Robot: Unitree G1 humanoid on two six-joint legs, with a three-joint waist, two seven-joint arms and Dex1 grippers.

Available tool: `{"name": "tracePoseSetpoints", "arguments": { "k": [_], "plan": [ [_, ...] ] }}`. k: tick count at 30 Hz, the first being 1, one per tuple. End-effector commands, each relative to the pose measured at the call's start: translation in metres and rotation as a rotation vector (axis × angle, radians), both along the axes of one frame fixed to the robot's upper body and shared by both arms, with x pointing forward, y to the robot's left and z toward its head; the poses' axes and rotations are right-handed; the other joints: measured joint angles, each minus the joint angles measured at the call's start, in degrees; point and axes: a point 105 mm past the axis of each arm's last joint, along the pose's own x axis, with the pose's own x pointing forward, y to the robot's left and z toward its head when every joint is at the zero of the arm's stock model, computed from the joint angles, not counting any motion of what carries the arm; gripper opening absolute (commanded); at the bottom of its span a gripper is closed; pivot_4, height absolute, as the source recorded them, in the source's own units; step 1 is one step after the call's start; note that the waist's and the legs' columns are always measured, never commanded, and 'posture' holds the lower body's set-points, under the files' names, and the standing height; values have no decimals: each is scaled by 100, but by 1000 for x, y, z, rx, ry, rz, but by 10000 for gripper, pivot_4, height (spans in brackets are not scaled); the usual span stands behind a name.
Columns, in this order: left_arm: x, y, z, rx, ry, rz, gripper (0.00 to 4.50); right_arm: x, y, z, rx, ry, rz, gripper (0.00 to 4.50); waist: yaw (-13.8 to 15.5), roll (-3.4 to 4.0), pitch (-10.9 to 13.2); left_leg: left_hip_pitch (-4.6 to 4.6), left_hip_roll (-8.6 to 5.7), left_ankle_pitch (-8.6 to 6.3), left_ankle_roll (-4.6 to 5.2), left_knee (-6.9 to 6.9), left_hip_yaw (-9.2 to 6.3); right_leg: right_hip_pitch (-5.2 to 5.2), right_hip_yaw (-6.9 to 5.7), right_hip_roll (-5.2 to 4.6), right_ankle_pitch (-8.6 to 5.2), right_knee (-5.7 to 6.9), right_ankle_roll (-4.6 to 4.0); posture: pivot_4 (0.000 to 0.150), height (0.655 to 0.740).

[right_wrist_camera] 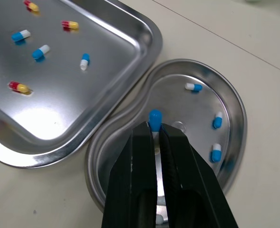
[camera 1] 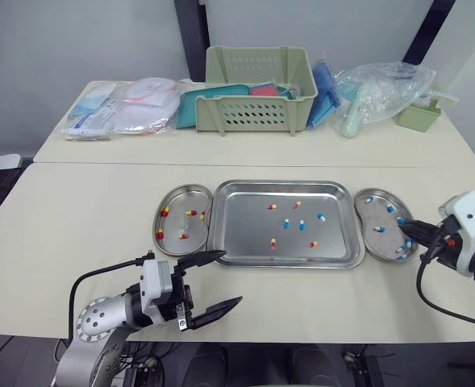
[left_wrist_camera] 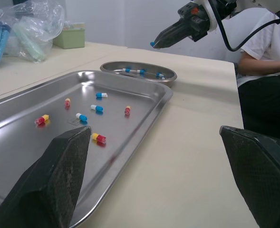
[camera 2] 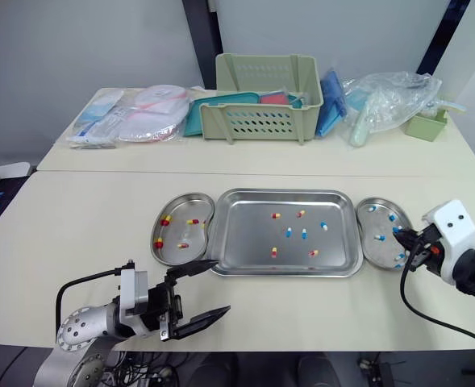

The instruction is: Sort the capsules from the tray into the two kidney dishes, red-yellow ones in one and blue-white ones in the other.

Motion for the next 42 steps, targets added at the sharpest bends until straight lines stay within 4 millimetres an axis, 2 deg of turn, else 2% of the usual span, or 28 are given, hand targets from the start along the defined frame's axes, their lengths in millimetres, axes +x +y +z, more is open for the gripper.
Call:
{"name": "tracePoseSetpoints", "arguments": {
  "k": [1, 2, 4, 6, 14, 17, 20, 23, 25, 28, 32, 33, 34, 38, 42],
  "plan": [
    [0, -3, 7, -28, -38, -9, 45000, -1, -11, 2, 19, -11, -83, 364, 3, 0, 0, 0, 0, 0, 0, 1, 0, 1, 0, 0, 0, 0, 0, 1500, 7400],
    [0, -4, 8, -29, -39, -8, 45000, 0, -14, 1, 13, -6, -98, 364, 3, 1, 0, 0, 0, 0, 0, 1, 0, 1, 0, 0, 0, 0, 0, 1500, 7400],
    [1, -5, 9, -33, -41, -4, 45000, 1, -16, 0, 5, -5, -111, 6409, 4, 1, 0, 0, 0, 0, 0, 1, -1, 1, -1, 0, 0, 0, 0, 1500, 7400],
    [2, -6, 10, -35, -30, -5, 45000, 2, -15, 0, 13, -6, -105, 10063, 3, 2, -1, 0, 0, 0, 0, 1, 0, 1, 0, 0, 0, 0, 0, 1500, 7400],
    [4, -6, 16, -51, -41, 32, 45000, 2, -15, 1, 21, -9, -90, 31759, 4, 3, -2, 1, 0, 0, 0, 1, 0, 1, -1, 0, 0, 0, 0, 1500, 7400],
    [6, 0, 21, -62, -51, 104, 45000, 0, -16, 4, -14, -40, -55, 41295, 5, 3, -2, 0, 0, 0, 0, 1, 0, 2, 0, 0, 0, 0, 0, 1500, 7400],
    [14, 15, 29, -35, -47, 245, 45000, -4, -17, 6, -40, -72, -13, 41295, 8, 3, -2, 1, 0, 0, 0, 1, 0, 3, 0, -1, 0, -1, 0, 1500, 7400],
    [27, 44, 30, 31, 3, 439, 45000, -11, -19, 5, -68, -85, 30, 41295, 8, 3, -2, 9, 1, 0, 0, 2, -2, 9, 0, 0, 0, 1, 0, 1500, 7400],
    [36, 74, 29, 74, 41, 575, 45000, -17, -23, 4, -126, -91, 68, 41295, 8, 3, -2, 16, 0, 0, 0, 1, -2, 17, -1, 0, 0, -1, 1, 1500, 7400],
    [39, 128, 23, 150, 90, 742, 45000, -29, -31, 1, -185, -96, 162, 41295, 4, 2, -2, 23, 0, 0, 0, 0, -1, 26, -2, 0, -1, -4, 1, 1500, 7400],
    [30, 188, 15, 238, 154, 869, 45000, -48, -52, -10, -235, 26, 238, 41295, -4, -2, 1, 50, 0, -1, 1, -9, 7, 41, 3, 0, -2, -7, 0, 1500, 7400],
    [24, 199, 11, 262, 172, 882, 45000, -52, -59, -11, -236, 56, 241, 43164, -4, -5, 3, 54, 0, -1, 1, -10, 8, 45, 4, 0, -2, -9, 0, 1500, 7400],
    [20, 206, 8, 281, 189, 890, 45000, -56, -65, -13, -234, 80, 242, 44933, -4, -8, 5, 57, 0, -1, 1, -11, 8, 49, 4, 0, -2, -10, 0, 1500, 7400],
    [7, 225, -4, 313, 237, 918, 45000, -66, -81, -19, -235, 128, 231, 44933, 0, -12, 7, 67, 2, -1, 1, -13, 9, 61, 4, 0, -3, -13, 0, 1500, 7400],
    [-5, 238, -15, 326, 277, 958, 45000, -73, -88, -23, -244, 139, 211, 44933, 2, -14, 8, 68, 2, -2, 0, -13, 9, 64, 5, -1, -3, -14, 0, 1500, 7400]
  ]
}}
